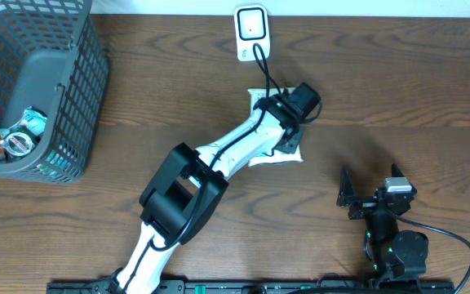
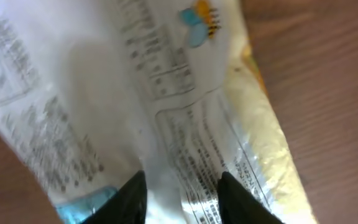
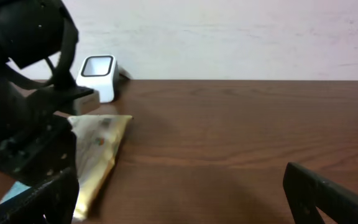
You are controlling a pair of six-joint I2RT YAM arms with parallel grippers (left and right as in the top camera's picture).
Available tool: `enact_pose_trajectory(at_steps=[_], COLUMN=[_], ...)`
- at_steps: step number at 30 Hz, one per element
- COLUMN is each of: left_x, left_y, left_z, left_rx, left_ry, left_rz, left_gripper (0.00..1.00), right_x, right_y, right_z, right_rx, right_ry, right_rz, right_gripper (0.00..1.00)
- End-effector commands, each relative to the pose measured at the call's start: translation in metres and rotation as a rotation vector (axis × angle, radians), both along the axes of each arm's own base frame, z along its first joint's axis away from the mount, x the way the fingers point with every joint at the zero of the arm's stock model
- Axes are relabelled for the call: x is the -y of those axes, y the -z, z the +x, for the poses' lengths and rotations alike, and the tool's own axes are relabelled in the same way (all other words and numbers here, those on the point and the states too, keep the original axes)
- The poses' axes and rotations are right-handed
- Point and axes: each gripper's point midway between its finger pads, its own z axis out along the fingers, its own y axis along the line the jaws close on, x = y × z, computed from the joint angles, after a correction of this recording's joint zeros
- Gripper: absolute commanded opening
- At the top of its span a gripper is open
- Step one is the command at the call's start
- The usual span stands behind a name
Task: Scan the item barcode
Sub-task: 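Hold the white bag under the scanner and lower it onto the table, then release the white bag and move the left gripper back to the basket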
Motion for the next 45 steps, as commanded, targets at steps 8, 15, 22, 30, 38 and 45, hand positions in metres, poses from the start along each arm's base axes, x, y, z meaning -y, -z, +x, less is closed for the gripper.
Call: enact_pose_trajectory(at_steps=[8,15,22,30,38,45], left_x=[-0.023,-0.068,-0.18,-0.316,-0.439,-0.537], left_y=[-0.108,-0.223,-0.324,-0.396,-0.406,-0.346], left_z=[0.024,0.034,0.037,0.041,0.043,0.02], left_rx=[0.172,0.397,0.648,0.93,1.025,0.839], left_ry=[-0.002,-0.034,-0.267,-0.551,-0.829,-1.055], left_rz=[-0.124,-0.242,-0.263,-0.159,-0.026,0.122], left_gripper=[0.47,0.66,0.86,0.89,0.9,0.97], right_x=[0.001,0.001,0.001,0.001,0.001,0.001], right_y=[0.0,0.0,0.0,0.0,0.001,0.0], right_z=[0.0,0.0,0.0,0.0,0.0,0.0], right_rx=[0.0,0.0,0.0,0.0,0.0,0.0], right_ry=[0.006,0.006,0.006,0.006,0.006,0.005], right_rz=[0.01,0.01,0.01,0.01,0.01,0.01], right_gripper=[0.99,0.99,0.99,0.99,0.99,0.99])
